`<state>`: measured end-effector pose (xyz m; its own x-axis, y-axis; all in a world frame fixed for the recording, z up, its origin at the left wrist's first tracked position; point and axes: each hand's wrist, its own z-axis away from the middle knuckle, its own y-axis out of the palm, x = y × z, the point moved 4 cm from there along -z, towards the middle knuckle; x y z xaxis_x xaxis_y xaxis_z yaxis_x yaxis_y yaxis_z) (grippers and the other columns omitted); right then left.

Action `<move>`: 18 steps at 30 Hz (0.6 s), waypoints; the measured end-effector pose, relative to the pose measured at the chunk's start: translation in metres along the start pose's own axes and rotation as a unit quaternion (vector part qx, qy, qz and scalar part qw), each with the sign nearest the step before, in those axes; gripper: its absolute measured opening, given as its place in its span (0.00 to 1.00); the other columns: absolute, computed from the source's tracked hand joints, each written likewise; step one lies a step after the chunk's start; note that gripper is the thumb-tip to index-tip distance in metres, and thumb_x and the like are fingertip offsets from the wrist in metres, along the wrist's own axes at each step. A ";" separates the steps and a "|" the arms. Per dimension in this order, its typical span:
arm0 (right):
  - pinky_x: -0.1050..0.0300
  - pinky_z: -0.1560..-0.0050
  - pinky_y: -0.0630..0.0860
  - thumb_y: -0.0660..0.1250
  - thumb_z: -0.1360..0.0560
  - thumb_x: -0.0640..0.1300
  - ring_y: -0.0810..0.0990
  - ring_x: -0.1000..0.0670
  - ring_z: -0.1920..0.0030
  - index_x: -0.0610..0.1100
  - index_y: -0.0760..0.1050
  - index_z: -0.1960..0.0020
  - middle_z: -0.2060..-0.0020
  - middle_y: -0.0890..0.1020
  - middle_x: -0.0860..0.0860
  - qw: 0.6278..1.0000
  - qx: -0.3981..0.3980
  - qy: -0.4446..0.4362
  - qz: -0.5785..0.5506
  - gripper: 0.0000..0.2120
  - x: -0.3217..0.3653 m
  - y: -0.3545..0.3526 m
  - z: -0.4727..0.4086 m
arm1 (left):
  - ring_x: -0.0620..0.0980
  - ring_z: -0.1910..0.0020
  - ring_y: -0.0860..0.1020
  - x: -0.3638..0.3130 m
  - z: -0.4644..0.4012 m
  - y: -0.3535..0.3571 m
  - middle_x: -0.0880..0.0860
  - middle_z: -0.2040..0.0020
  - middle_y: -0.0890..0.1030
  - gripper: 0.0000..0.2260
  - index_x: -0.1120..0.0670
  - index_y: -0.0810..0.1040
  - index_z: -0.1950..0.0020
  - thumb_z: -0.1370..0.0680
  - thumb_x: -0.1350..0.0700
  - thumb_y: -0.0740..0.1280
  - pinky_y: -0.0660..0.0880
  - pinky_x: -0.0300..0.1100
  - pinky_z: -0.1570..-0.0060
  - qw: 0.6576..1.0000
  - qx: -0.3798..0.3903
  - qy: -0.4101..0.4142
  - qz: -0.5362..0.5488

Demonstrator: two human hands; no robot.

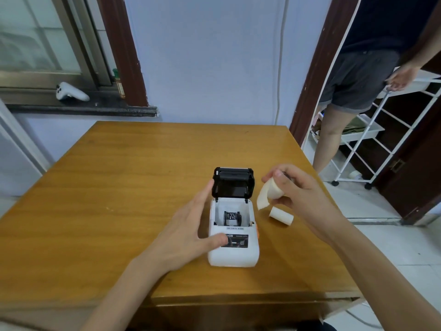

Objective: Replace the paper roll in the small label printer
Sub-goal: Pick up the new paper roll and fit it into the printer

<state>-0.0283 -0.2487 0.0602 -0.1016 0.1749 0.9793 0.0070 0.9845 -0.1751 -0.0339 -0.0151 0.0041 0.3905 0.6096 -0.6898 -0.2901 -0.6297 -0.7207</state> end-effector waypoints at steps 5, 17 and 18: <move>0.60 0.59 0.79 0.60 0.20 0.43 0.78 0.57 0.60 0.40 0.79 0.49 0.59 0.80 0.56 0.999 0.021 -0.019 -0.021 0.10 0.005 0.028 0.007 | 0.38 0.22 0.56 0.000 -0.001 -0.010 0.37 0.20 0.51 0.37 0.24 0.47 0.26 0.31 0.30 0.63 0.62 0.51 0.27 0.994 -0.096 0.046 0.039; 0.50 0.59 0.79 0.62 0.24 0.53 0.79 0.48 0.60 0.48 0.81 0.51 0.59 0.81 0.51 0.996 0.022 -0.021 -0.080 0.11 0.011 0.051 0.021 | 0.38 0.30 0.70 -0.042 -0.010 -0.011 0.39 0.31 0.74 0.29 0.45 0.74 0.31 0.29 0.37 0.72 0.61 0.29 0.32 0.963 -0.177 0.194 0.069; 0.50 0.58 0.78 0.62 0.25 0.53 0.79 0.49 0.60 0.48 0.80 0.50 0.58 0.81 0.51 0.994 0.024 -0.007 -0.103 0.12 0.011 0.052 0.021 | 0.37 0.31 0.71 -0.044 -0.010 -0.010 0.38 0.32 0.75 0.29 0.46 0.74 0.31 0.29 0.39 0.74 0.62 0.29 0.33 0.961 -0.177 0.199 0.076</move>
<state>-0.0502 -0.1953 0.0598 -0.1100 -0.0318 0.9934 -0.0634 0.9977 0.0249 -0.0392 -0.0408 0.0420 0.6910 0.3096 -0.6533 -0.0822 -0.8642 -0.4965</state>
